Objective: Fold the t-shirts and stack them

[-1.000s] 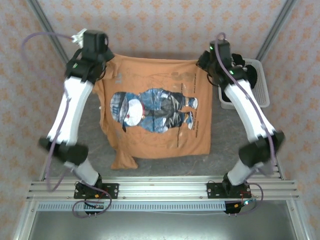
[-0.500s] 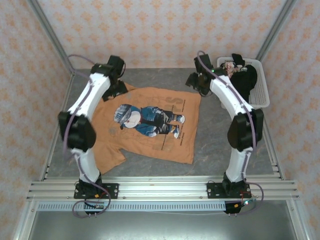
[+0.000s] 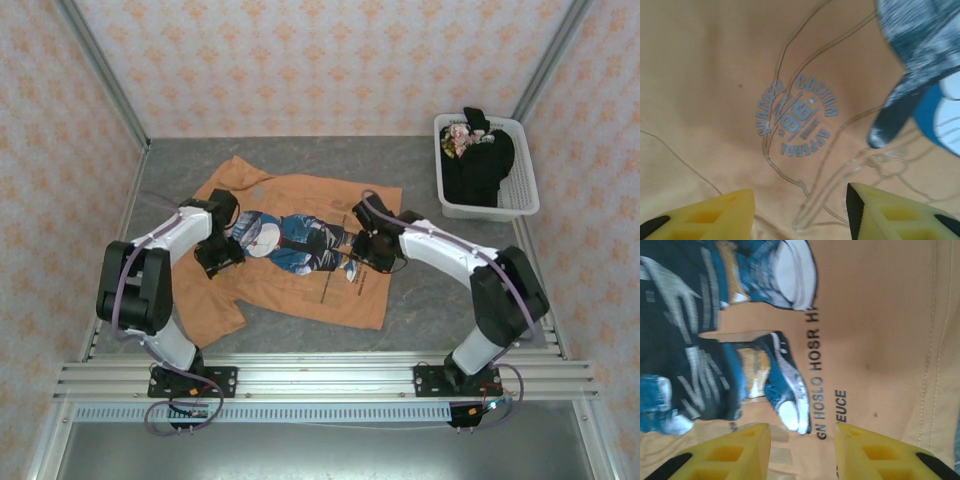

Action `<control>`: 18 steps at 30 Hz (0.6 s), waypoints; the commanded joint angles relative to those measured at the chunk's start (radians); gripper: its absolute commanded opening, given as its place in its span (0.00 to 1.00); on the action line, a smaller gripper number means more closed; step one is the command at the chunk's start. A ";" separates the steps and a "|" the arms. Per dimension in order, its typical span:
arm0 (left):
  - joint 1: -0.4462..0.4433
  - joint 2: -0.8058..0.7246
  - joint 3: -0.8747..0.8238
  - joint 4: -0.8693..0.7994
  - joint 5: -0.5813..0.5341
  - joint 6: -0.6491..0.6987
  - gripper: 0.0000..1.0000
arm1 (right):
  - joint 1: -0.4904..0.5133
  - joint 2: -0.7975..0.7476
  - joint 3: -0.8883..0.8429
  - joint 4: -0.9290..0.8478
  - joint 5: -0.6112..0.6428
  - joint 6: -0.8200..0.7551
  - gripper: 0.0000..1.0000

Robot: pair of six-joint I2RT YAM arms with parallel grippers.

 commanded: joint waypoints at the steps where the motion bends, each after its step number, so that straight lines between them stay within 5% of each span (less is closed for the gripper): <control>1: -0.009 0.028 -0.021 0.109 0.039 -0.005 0.49 | -0.029 0.077 0.014 0.035 0.024 0.022 0.38; 12: -0.137 0.259 0.239 0.159 0.122 -0.052 0.51 | -0.295 0.421 0.314 -0.158 0.038 -0.115 0.36; 18: -0.149 0.242 0.379 0.061 0.034 -0.040 0.66 | -0.330 0.432 0.513 -0.249 0.059 -0.209 0.42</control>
